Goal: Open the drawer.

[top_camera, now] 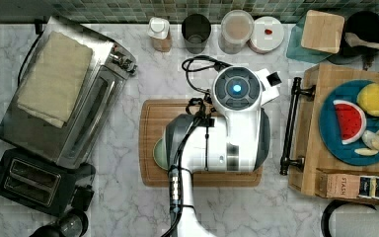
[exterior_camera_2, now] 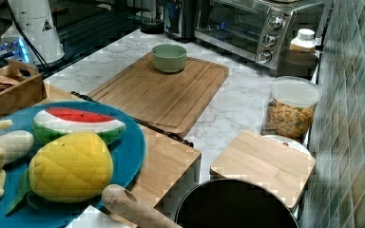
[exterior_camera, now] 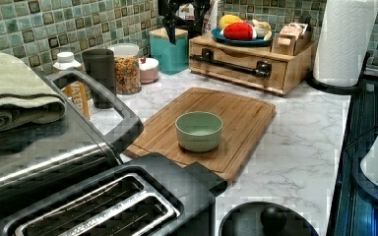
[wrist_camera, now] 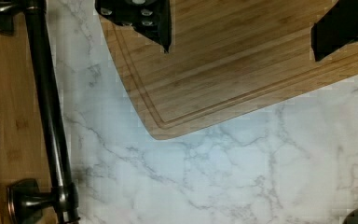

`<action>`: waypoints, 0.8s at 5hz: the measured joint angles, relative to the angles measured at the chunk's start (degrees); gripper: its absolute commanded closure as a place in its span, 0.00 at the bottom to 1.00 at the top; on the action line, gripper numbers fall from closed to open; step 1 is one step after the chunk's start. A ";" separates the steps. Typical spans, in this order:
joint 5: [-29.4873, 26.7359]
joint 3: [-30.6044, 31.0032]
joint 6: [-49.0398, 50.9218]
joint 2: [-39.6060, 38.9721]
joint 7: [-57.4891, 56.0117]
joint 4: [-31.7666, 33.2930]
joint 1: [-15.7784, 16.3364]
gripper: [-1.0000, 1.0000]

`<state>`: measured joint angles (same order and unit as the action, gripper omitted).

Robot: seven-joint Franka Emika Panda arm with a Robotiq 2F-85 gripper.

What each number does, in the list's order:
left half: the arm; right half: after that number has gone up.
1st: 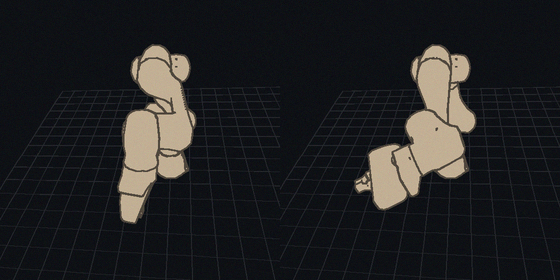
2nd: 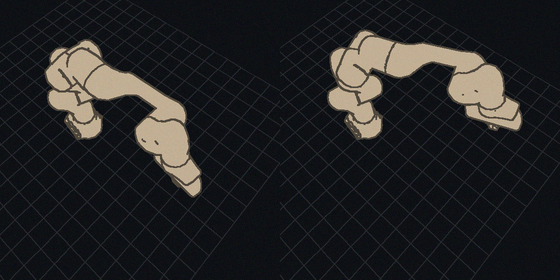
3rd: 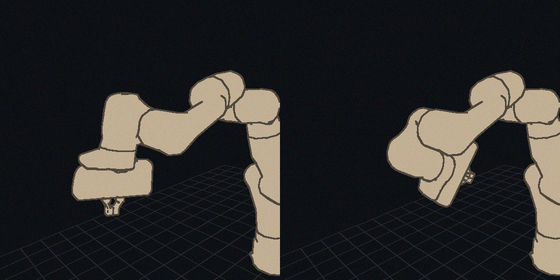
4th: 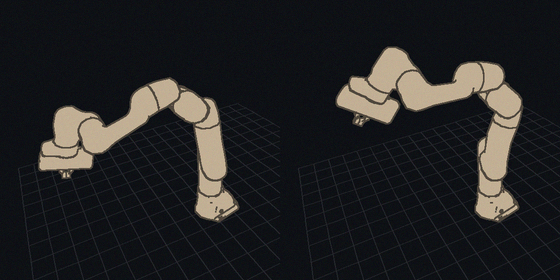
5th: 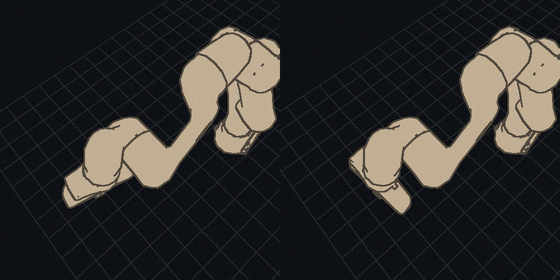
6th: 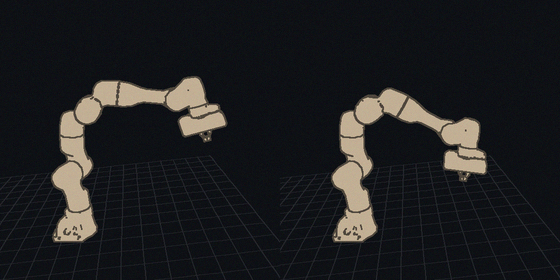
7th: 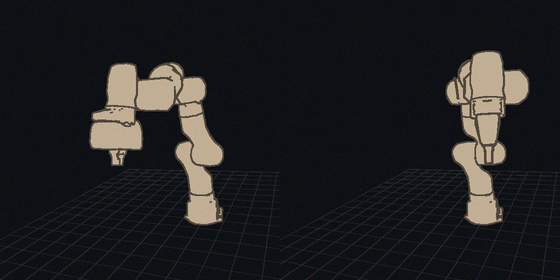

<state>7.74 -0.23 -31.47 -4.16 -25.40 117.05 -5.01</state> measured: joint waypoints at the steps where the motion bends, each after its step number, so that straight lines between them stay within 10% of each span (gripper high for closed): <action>1: 2.38 -1.28 -4.87 -0.07 -4.36 1.45 -1.13 0.00; 4: 4.11 -4.28 -10.69 -1.41 -16.14 1.79 -7.05 0.00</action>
<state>11.85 -4.51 -42.16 -5.57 -41.55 118.84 -12.06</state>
